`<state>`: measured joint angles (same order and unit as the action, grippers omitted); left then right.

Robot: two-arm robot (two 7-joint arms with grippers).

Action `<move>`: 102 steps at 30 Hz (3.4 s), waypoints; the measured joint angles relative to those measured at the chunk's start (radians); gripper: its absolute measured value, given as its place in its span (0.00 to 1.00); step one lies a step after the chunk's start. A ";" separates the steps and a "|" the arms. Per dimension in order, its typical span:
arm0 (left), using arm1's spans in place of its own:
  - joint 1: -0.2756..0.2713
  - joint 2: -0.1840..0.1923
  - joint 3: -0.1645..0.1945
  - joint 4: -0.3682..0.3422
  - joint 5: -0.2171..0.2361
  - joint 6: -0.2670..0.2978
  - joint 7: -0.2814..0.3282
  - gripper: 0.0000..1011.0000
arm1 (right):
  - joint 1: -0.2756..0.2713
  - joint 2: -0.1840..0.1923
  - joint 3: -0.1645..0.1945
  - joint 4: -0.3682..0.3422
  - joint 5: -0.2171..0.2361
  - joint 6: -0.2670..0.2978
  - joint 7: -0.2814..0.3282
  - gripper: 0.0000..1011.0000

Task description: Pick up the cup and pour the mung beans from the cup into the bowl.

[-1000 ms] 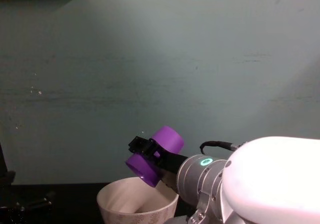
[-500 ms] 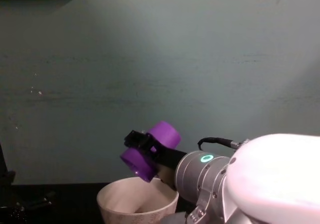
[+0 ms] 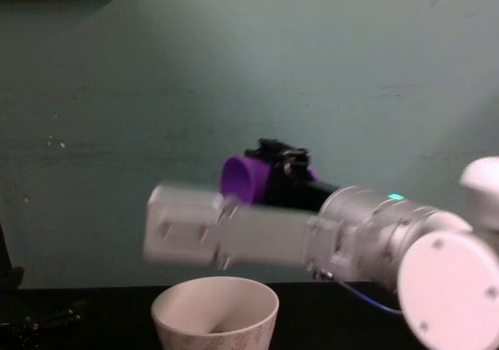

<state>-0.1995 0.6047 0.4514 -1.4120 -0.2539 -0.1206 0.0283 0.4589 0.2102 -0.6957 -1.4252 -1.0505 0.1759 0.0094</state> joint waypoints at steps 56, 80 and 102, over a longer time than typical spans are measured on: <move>0.000 0.000 0.000 0.000 0.000 0.000 0.000 0.99 | -0.050 -0.068 0.441 0.342 1.175 -0.266 0.445 0.73; 0.000 0.000 0.000 0.000 0.000 0.000 0.000 0.99 | -0.029 -0.051 0.397 0.440 1.235 -0.328 0.447 0.85; 0.000 0.000 0.000 0.000 0.000 0.000 0.000 0.99 | -0.053 -0.018 0.376 0.339 1.273 -0.315 0.416 0.99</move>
<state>-0.1995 0.6047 0.4514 -1.4120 -0.2539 -0.1205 0.0283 0.4054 0.1926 -0.3197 -1.0858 0.2224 -0.1396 0.4258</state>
